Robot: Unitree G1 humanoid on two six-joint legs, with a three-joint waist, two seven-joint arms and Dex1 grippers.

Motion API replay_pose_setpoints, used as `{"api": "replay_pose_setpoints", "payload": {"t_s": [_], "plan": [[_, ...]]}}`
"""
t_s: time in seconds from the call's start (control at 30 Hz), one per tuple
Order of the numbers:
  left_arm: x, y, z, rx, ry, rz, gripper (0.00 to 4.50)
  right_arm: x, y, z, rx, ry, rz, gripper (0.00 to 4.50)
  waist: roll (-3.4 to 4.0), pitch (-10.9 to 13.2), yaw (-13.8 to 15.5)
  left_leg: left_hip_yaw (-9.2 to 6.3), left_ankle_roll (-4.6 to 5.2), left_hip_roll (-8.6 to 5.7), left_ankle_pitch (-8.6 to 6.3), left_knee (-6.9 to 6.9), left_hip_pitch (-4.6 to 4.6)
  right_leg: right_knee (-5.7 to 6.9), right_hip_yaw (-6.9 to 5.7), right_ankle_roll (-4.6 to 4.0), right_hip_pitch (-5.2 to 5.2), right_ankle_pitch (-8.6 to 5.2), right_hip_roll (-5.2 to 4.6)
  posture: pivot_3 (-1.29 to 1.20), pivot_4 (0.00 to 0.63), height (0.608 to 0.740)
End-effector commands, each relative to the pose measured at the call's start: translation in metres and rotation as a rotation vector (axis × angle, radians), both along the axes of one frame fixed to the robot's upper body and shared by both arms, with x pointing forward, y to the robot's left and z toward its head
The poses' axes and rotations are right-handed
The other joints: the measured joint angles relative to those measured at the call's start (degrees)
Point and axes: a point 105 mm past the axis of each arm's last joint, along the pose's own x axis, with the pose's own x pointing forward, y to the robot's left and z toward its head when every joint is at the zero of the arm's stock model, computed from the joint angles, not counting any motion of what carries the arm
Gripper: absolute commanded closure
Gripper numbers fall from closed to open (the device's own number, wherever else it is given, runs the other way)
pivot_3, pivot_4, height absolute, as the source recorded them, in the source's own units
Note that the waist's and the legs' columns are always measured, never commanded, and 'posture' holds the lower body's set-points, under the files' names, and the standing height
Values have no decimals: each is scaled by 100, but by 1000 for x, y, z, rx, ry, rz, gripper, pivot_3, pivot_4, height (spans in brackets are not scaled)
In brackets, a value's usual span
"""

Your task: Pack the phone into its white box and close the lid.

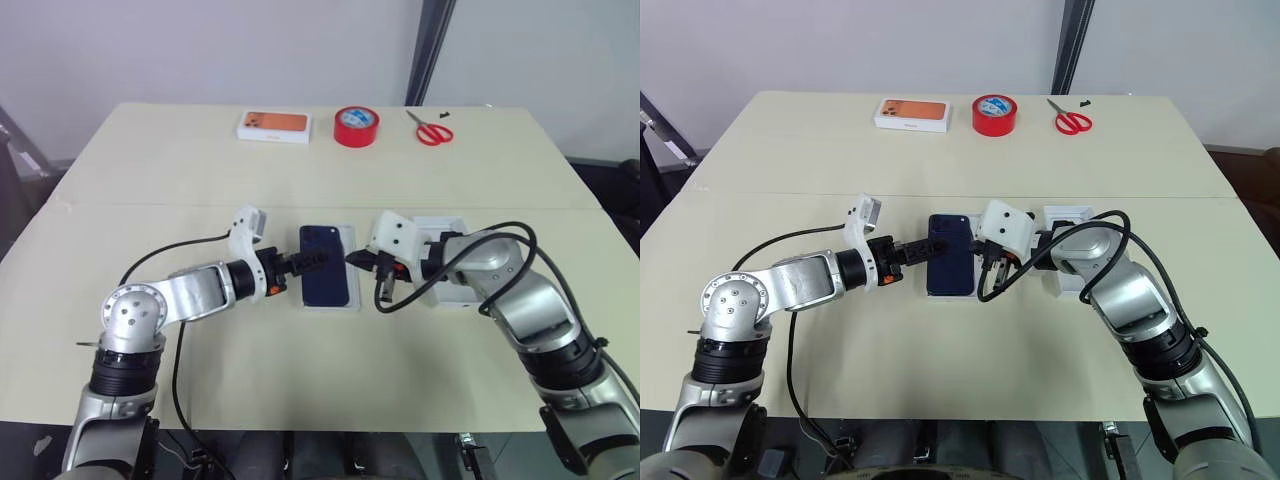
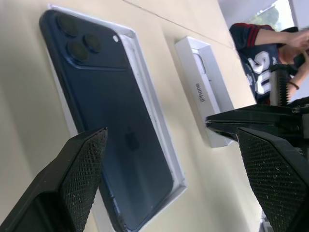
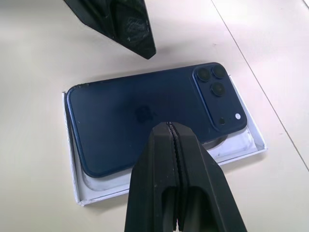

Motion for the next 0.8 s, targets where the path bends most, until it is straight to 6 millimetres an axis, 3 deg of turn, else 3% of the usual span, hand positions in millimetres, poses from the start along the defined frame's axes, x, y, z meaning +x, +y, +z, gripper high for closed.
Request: {"api": "replay_pose_setpoints", "payload": {"t_s": [0.03,0.2,0.33,0.4,0.47,0.67,0.8], "plan": [[6,-4,9,-22,-40,8,57,-1,5,9,16,-39,21,4500,0,0,-3,0,1,0,0,0,0,0,0,0,0,0,0,0,150,729],[23,21,28,-49,-153,143,57,0,5,10,15,-49,7,4500,0,0,-14,-1,2,0,-1,-1,0,2,-1,0,-2,0,0,0,150,729],[30,70,25,299,-377,231,57,3,16,15,47,-42,-14,4500,6,4,-73,-1,-5,0,3,-6,1,4,1,-1,-6,0,4,0,150,729],[21,90,21,455,-519,181,57,7,34,13,71,6,-31,4500,13,8,-129,3,-19,0,11,-21,2,5,4,-4,-15,-2,7,0,150,729],[11,102,20,505,-611,125,57,11,53,10,73,30,-43,4500,15,9,-136,5,-38,-3,26,-55,6,0,5,-8,-23,-3,1,0,150,729],[-19,111,5,488,-646,-89,57,19,94,1,39,47,-62,4500,16,11,-43,-3,-26,0,24,-80,-4,-2,-5,-40,-47,-14,-11,0,150,729],[-29,113,-1,491,-649,-159,57,28,109,-11,-26,18,-92,4500,19,13,-66,-2,-23,0,23,-83,-3,-1,-5,-41,-48,-14,-13,0,150,729]]}}
